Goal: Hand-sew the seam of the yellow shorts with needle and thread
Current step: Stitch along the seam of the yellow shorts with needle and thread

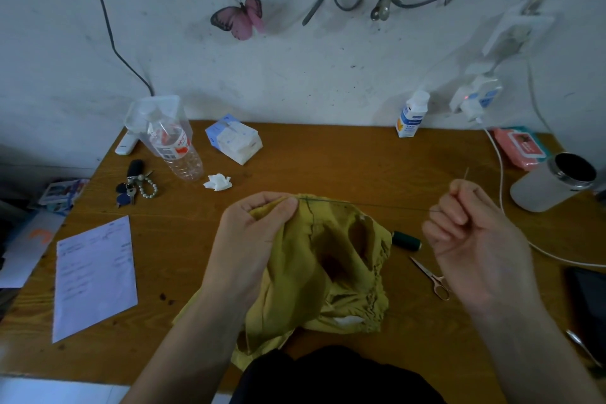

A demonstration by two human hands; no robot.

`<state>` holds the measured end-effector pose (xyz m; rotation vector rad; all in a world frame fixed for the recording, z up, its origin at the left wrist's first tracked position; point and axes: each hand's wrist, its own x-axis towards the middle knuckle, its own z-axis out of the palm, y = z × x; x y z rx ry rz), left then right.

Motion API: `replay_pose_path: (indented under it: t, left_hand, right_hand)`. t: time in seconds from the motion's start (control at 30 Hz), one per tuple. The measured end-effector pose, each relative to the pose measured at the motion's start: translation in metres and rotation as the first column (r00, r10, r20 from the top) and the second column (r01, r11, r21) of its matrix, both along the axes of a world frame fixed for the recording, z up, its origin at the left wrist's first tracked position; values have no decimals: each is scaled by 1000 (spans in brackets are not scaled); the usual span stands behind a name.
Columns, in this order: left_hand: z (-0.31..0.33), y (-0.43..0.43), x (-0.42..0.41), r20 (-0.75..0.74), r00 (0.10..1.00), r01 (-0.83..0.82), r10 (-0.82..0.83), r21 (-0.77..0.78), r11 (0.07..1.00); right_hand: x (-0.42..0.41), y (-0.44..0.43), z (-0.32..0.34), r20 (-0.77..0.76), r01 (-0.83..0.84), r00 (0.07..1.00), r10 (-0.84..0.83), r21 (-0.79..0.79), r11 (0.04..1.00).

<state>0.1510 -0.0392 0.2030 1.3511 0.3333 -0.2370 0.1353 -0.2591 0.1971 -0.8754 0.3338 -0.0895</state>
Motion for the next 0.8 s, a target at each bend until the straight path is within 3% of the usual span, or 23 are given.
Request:
replay_pose_path:
  t: [0.43,0.8]
  left_hand:
    - [1,11,4,59,992,-113,111,47,992]
    - [3,12,5,53,991,-124,121,55,991]
  right_hand:
    - [-14,-49,-41,-222,191,959,-178,41,981]
    - [-15,-60,-70,-378,257,897,-229,23,966]
